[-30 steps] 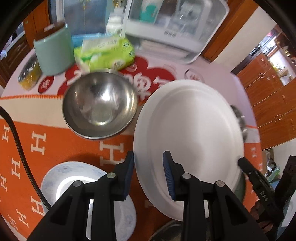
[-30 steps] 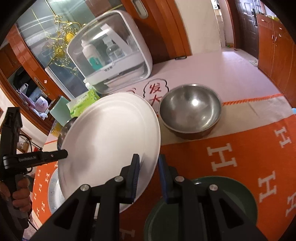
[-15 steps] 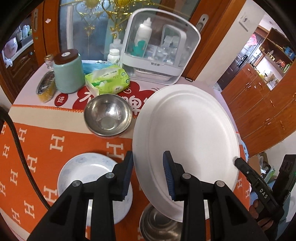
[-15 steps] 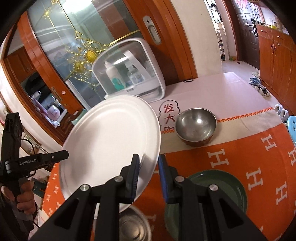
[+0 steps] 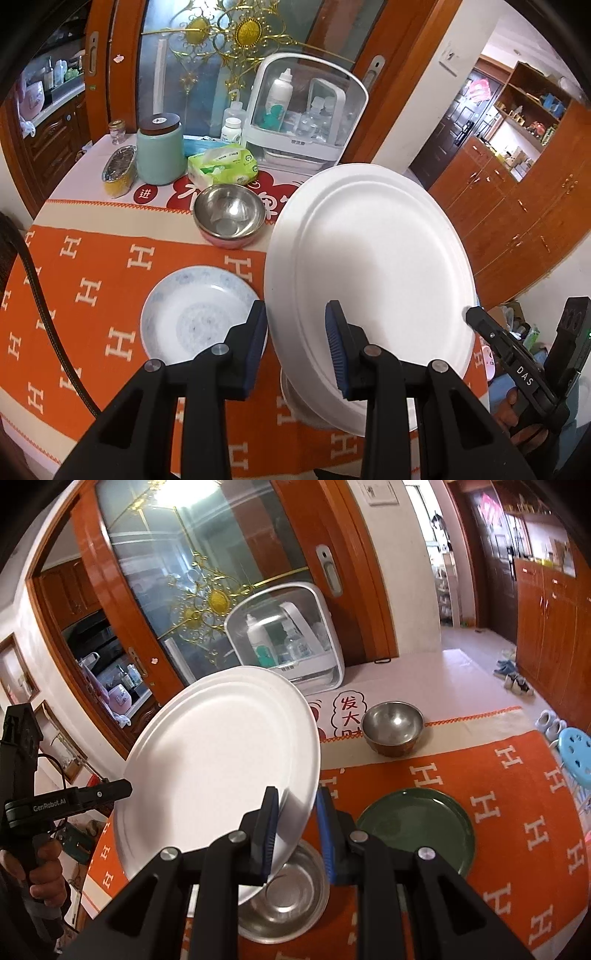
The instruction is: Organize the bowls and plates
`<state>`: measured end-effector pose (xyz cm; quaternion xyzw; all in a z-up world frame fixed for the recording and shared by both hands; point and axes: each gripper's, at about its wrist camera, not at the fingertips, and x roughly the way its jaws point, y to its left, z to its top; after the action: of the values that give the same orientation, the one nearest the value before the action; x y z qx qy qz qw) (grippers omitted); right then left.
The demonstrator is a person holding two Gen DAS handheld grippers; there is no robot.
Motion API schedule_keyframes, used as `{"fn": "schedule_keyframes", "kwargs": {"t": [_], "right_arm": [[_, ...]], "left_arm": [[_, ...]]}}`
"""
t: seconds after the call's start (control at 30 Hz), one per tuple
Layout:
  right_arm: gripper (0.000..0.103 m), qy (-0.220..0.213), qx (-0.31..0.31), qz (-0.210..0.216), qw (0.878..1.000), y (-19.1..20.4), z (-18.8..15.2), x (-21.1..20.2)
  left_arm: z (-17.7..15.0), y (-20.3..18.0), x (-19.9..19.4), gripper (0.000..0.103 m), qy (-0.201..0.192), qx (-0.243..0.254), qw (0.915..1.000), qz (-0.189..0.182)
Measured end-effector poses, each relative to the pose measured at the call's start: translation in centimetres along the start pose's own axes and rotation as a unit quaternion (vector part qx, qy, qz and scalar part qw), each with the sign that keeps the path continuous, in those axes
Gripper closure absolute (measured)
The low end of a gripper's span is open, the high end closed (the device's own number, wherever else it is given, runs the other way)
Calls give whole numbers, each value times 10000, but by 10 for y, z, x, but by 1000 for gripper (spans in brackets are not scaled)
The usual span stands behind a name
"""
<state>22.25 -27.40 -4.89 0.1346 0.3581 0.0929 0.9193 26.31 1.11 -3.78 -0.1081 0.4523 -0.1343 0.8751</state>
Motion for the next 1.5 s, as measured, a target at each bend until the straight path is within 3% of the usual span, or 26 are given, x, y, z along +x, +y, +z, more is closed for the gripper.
{"fn": "schedule_keyframes", "kwargs": {"t": [0.47, 0.73, 1.13, 1.5], "right_arm": [[80, 24, -20, -188, 9998, 41, -70, -64], [80, 211, -31, -338, 9992, 57, -112, -80], [80, 1037, -55, -720, 9920, 64, -184, -72], [80, 1824, -56, -1065, 9774, 60, -222, -52]], "left_arm": [[-72, 18, -69, 73, -142, 136, 9997, -111], [-119, 34, -81, 73, 122, 200, 9997, -9], [-188, 55, -63, 73, 658, 24, 9978, 119], [-236, 64, -34, 73, 1178, 79, 9926, 286]]}}
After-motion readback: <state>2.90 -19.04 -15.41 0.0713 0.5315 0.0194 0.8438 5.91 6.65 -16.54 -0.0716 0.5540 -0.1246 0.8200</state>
